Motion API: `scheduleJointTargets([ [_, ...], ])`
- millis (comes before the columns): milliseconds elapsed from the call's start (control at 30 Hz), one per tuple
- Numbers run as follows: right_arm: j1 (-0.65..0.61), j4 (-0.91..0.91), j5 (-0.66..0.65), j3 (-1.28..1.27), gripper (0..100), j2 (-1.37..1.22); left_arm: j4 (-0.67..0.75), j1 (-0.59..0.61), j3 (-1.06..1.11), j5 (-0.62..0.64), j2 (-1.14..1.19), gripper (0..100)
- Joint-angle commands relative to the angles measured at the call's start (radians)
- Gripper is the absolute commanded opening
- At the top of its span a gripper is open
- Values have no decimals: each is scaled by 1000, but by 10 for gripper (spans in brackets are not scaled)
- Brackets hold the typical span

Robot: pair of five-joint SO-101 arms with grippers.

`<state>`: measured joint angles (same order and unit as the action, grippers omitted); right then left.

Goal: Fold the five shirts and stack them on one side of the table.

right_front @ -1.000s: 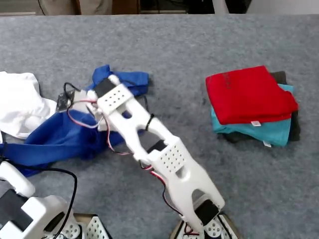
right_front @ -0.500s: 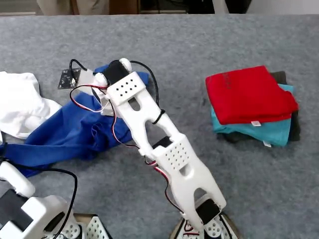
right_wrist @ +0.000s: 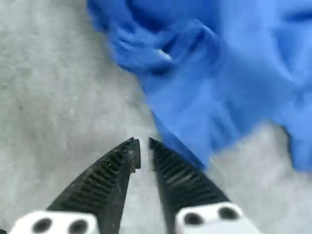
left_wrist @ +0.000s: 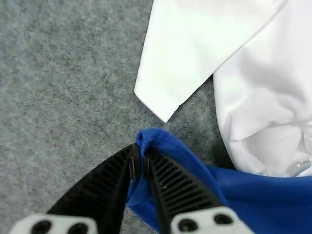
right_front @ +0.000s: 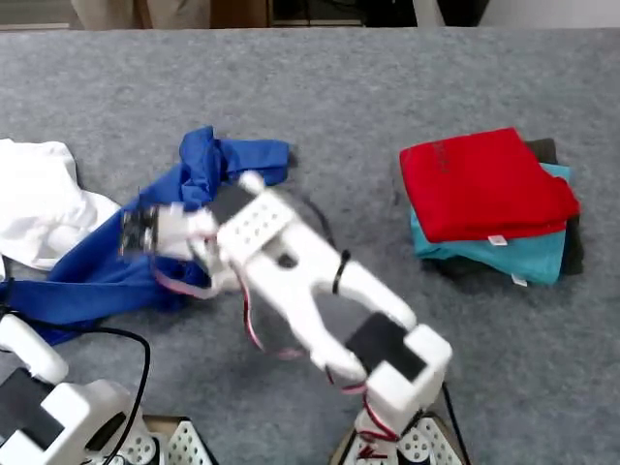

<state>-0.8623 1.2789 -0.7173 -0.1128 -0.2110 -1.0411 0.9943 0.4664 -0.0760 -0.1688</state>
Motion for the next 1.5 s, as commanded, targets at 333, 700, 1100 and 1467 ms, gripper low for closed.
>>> scheduleJointTargets([
  [333, -51, -325, 57, -246, 166, 45, 15, 0, -15, -3, -16, 18],
  [700, -25, -238, 89, -214, 166, 137, 15, 9, -23, -6, -16, 18],
  [1100, -24, -301, 60, -209, 166, 143, 15, 0, -20, -2, -16, 18],
  [1467, 30, -324, 101, -74, 166, -71, 15, 2, -15, -2, -15, 18],
])
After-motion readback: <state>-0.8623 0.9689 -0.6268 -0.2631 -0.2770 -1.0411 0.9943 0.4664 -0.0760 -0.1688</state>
